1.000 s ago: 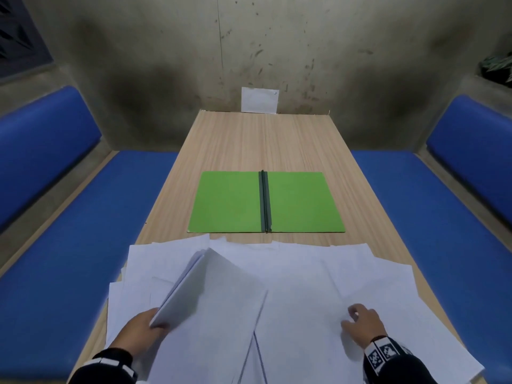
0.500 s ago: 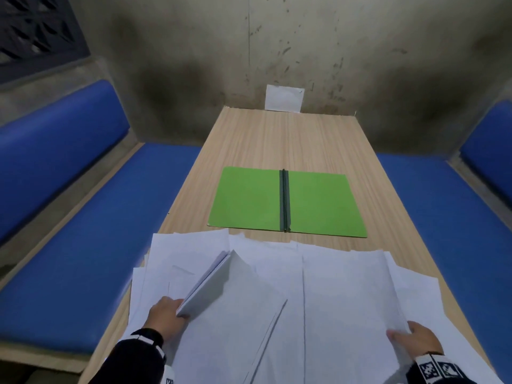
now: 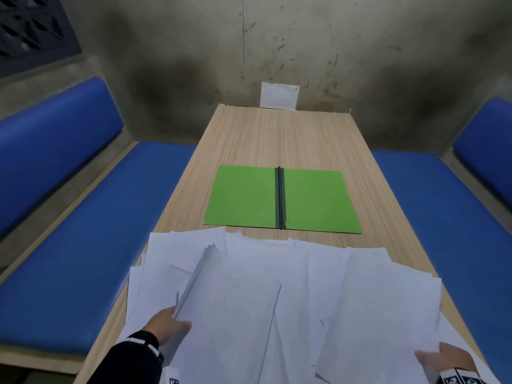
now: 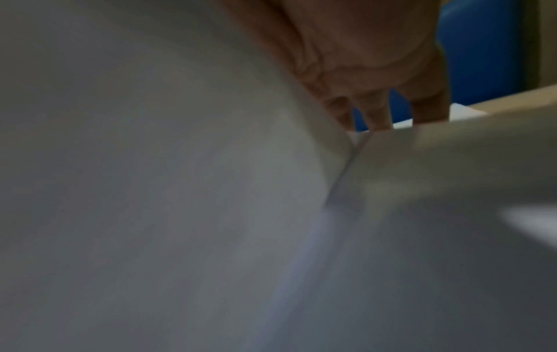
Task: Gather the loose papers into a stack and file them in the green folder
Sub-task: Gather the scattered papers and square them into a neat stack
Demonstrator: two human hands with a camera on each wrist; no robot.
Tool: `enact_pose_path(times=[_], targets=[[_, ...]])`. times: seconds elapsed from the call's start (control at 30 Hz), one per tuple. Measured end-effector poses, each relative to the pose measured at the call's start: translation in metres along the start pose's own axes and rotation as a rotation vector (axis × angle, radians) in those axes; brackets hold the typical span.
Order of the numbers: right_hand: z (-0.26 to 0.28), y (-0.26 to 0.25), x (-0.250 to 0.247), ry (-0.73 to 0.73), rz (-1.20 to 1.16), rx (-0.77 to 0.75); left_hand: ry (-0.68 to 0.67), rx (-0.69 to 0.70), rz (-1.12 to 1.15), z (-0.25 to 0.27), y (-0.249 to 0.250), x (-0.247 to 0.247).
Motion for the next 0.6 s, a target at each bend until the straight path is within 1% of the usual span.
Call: enact_pose_path(times=[0.03,0.07,0.1,0.13,0.23,0.33,0.4,0.5,0.6], targets=[[0.009,-0.003,-0.001,0.006,0.030,-0.061,-0.019,0.008,0.007,0.001,0.003,0.002],[0.018,-0.006,-0.002,-0.036,0.097,-0.079,-0.026,0.025,0.010,0.002,0.006,0.004],[0.026,-0.007,-0.003,-0.090,0.093,-0.094,-0.017,0.046,0.012,0.003,0.009,0.004],[0.021,-0.008,-0.002,-0.091,0.035,-0.095,0.002,0.071,0.030,0.003,0.012,0.003],[0.033,-0.016,-0.003,-0.088,-0.153,-0.204,0.106,0.140,0.123,0.004,0.021,-0.006],[0.037,-0.024,0.002,-0.045,-0.306,-0.286,0.187,0.157,0.259,0.002,0.025,-0.016],[0.042,-0.036,0.009,-0.079,-0.411,-0.321,0.194,0.178,0.320,0.004,0.029,-0.018],[0.051,-0.060,0.014,-0.139,-0.531,-0.359,0.170,0.182,0.370,0.008,0.030,-0.016],[0.054,-0.081,0.017,-0.169,-0.692,-0.331,0.165,0.087,0.400,0.002,0.016,-0.011]])
Point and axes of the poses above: each hand's wrist, its own z-axis away from the middle knuckle, its own x-axis out of the palm, y = z × x, the point moved 3 cm from there along -z, towards the middle knuckle, and after that the axes turned 12 degrees about z, right-handed, at the moved point
